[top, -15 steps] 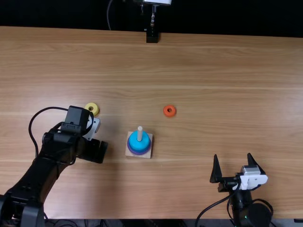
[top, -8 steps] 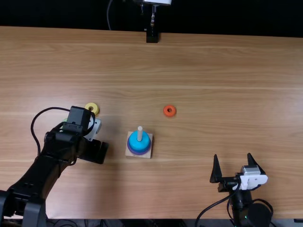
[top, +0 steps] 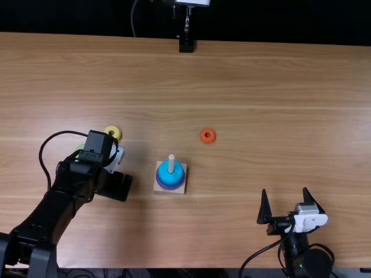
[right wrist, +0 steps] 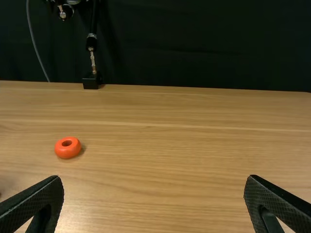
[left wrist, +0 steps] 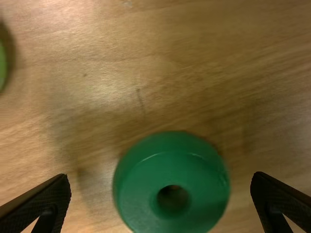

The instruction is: Build the Hanoi tower: stack the rings onto the peg from bottom to top in this color order: purple, dark blue, light blue, dark green, light green, yellow, orange.

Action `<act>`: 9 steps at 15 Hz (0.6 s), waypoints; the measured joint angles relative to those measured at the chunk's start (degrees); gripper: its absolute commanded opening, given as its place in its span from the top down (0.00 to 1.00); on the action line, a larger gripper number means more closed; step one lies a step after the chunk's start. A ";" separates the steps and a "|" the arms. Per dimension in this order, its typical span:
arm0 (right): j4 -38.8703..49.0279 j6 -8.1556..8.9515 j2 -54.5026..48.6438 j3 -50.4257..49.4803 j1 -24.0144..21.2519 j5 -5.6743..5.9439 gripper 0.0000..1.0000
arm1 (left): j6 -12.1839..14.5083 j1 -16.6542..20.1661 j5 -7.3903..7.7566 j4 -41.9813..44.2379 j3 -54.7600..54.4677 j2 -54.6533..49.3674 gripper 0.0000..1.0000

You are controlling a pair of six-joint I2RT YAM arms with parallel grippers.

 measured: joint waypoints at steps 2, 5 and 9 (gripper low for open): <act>0.00 0.00 0.00 0.00 0.00 0.00 0.00 | 0.00 -0.76 -1.49 -0.02 0.00 0.00 0.66; 0.02 0.00 0.00 0.00 0.00 0.00 0.00 | 0.02 -1.88 -3.45 -0.02 0.00 0.00 0.94; -0.02 -0.02 0.00 -0.02 0.00 0.00 0.00 | 0.00 -1.90 -4.42 -0.44 0.11 0.00 1.00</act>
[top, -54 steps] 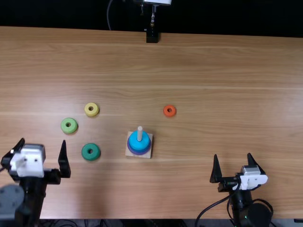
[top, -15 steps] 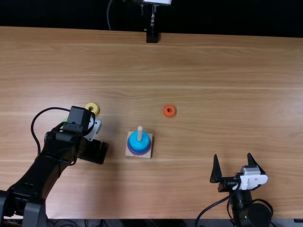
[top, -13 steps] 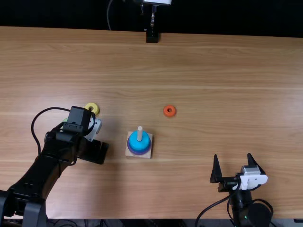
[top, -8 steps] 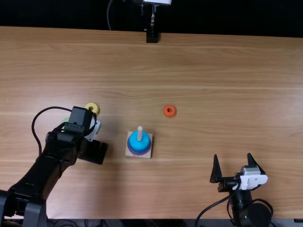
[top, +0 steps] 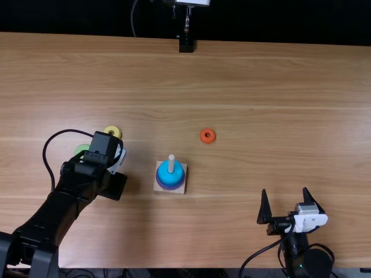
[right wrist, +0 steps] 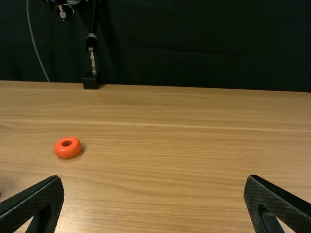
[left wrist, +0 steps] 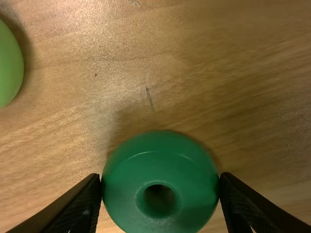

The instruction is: Build the Hanoi tower: stack the rings onto the peg from bottom to top in this color order: purple, dark blue, light blue, dark green, light green, yellow, orange.

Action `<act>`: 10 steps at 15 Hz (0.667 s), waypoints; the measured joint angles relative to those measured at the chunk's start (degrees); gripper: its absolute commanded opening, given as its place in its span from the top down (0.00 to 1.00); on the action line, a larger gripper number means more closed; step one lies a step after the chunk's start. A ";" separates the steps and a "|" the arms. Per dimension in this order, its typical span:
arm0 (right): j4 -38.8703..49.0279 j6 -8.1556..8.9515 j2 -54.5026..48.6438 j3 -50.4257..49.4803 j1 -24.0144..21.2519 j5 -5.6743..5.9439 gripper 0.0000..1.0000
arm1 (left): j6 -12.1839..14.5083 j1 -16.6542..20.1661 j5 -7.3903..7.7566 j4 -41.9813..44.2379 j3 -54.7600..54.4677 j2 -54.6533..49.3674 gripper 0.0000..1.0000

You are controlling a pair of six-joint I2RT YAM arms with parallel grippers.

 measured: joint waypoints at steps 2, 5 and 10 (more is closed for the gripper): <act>0.02 0.04 0.00 0.00 0.00 0.00 0.00 | 0.00 0.00 -0.37 -1.38 1.75 0.00 1.00; 0.00 0.02 0.00 0.00 0.00 0.00 0.00 | -0.04 -0.11 -0.42 -11.67 11.63 0.00 1.00; 0.02 0.02 0.00 0.00 -0.02 0.00 0.00 | -0.09 -3.45 -0.55 -35.58 29.35 0.00 1.00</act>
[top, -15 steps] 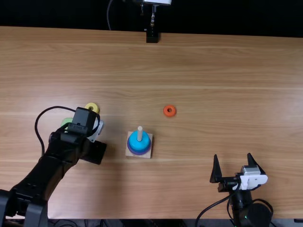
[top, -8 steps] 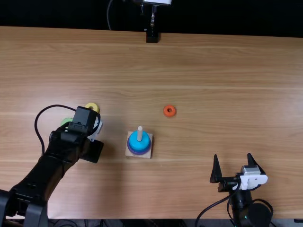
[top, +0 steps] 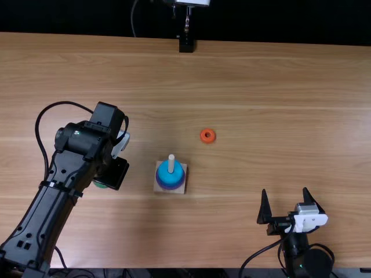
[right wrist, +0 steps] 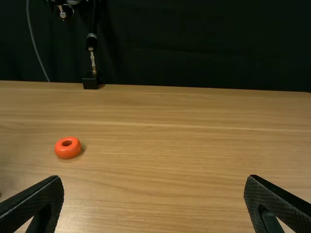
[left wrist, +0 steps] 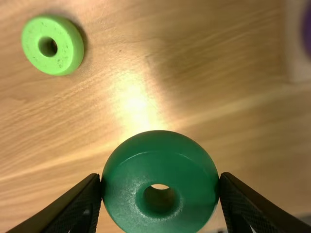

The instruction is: Build the Hanoi tower: stack the rings onto the peg from bottom to top in this color order: purple, dark blue, light blue, dark green, light green, yellow, orange.

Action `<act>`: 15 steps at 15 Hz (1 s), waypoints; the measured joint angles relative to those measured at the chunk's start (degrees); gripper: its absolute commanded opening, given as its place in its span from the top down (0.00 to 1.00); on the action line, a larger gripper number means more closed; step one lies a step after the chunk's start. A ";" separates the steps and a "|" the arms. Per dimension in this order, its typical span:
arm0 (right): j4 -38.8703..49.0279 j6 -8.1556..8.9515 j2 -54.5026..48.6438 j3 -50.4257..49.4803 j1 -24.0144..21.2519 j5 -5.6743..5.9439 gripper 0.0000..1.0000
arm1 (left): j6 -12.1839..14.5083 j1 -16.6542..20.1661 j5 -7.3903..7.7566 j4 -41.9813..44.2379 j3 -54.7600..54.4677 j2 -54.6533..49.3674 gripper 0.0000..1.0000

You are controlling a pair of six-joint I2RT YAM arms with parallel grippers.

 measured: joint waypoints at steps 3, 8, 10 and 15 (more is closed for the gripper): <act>0.02 0.00 0.00 0.02 0.02 0.02 0.00 | -0.87 -2.75 0.00 -4.90 8.37 0.02 1.00; -0.04 0.00 0.00 0.00 0.02 0.04 0.00 | -6.62 -8.79 0.13 -7.06 17.35 3.93 1.00; 0.00 -0.02 0.00 0.02 0.00 0.00 0.00 | -8.70 -11.23 0.15 -7.02 21.81 6.80 1.00; -0.02 0.00 0.00 0.02 0.02 0.00 0.00 | -12.22 -15.72 0.17 -7.50 29.46 11.78 1.00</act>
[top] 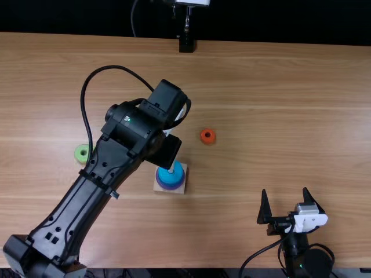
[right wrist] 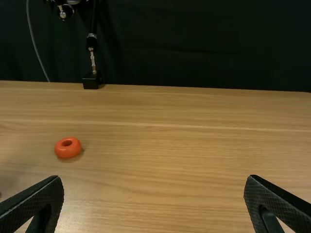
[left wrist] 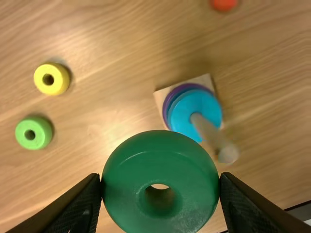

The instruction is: Build the Hanoi tower: stack the rings onto the peg from bottom to top in this color order: purple, dark blue, light blue, dark green, light green, yellow, orange.

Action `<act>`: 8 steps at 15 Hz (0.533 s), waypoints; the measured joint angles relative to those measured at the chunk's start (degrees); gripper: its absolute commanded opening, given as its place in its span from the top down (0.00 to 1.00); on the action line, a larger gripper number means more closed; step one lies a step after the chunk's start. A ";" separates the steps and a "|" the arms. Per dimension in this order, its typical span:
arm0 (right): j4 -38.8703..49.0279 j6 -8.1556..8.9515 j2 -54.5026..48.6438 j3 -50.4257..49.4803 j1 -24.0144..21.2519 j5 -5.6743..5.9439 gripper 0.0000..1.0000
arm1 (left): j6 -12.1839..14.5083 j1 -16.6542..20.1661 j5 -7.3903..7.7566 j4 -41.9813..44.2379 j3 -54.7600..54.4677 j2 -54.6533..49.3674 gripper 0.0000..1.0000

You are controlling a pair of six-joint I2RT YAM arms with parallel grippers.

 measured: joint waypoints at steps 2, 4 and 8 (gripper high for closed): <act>0.00 0.00 0.00 -0.02 0.00 0.02 0.00 | -1.07 -1.22 0.02 0.07 1.36 1.88 1.00; -0.02 0.02 0.00 0.00 -0.02 0.02 0.00 | -1.38 -2.19 0.02 0.04 2.40 2.99 1.00; 0.00 0.00 0.00 0.00 0.00 0.00 0.00 | -2.32 -3.19 0.04 -0.76 3.37 3.34 1.00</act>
